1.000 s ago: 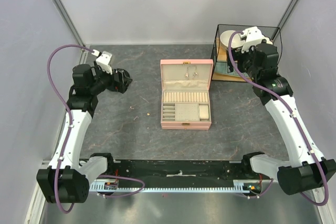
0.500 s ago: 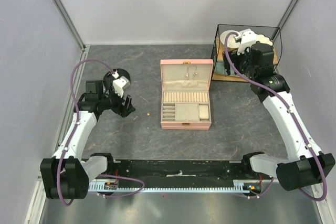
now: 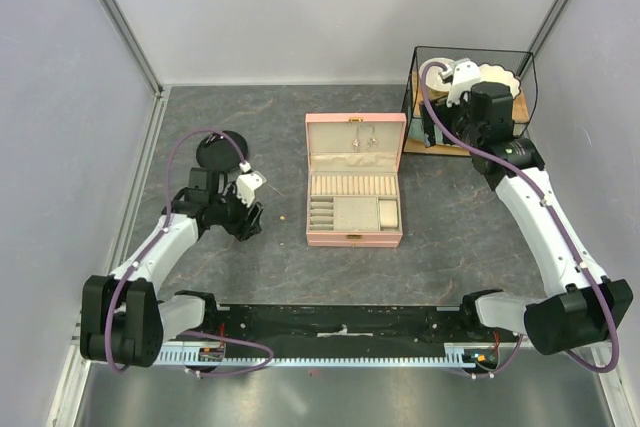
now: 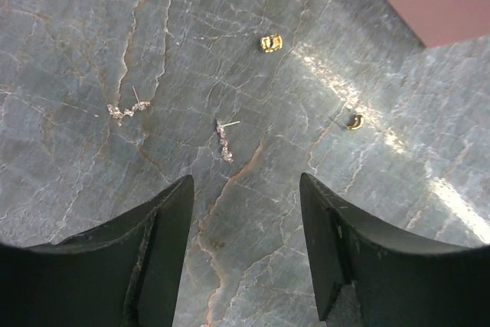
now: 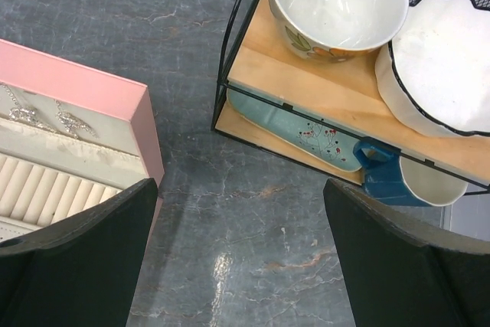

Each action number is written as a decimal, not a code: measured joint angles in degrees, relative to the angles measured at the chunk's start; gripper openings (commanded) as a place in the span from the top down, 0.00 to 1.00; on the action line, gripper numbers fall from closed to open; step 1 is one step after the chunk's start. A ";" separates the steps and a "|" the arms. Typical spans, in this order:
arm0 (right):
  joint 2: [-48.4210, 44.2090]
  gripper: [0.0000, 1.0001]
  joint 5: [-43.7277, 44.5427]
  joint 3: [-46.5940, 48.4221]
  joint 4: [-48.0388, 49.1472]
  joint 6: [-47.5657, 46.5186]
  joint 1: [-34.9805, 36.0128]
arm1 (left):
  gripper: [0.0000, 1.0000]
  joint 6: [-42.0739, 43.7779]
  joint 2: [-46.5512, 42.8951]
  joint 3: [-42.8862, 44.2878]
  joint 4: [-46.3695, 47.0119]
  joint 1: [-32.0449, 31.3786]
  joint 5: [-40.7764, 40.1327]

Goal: Organize the mixed jewelry

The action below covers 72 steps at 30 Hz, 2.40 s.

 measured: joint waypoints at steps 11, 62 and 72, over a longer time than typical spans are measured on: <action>0.07 0.02 -0.09 -1.01 0.00 0.00 0.00 | 0.41 0.00 6.93 -1.09 6.05 -3.08 -7.10; 0.07 0.02 -0.07 -2.27 0.02 -1.03 0.00 | 0.60 0.02 13.64 0.76 10.43 -6.67 -12.07; 0.07 0.02 -0.04 -2.27 0.02 -1.07 0.00 | 0.66 0.02 14.67 0.96 11.19 -7.89 -13.55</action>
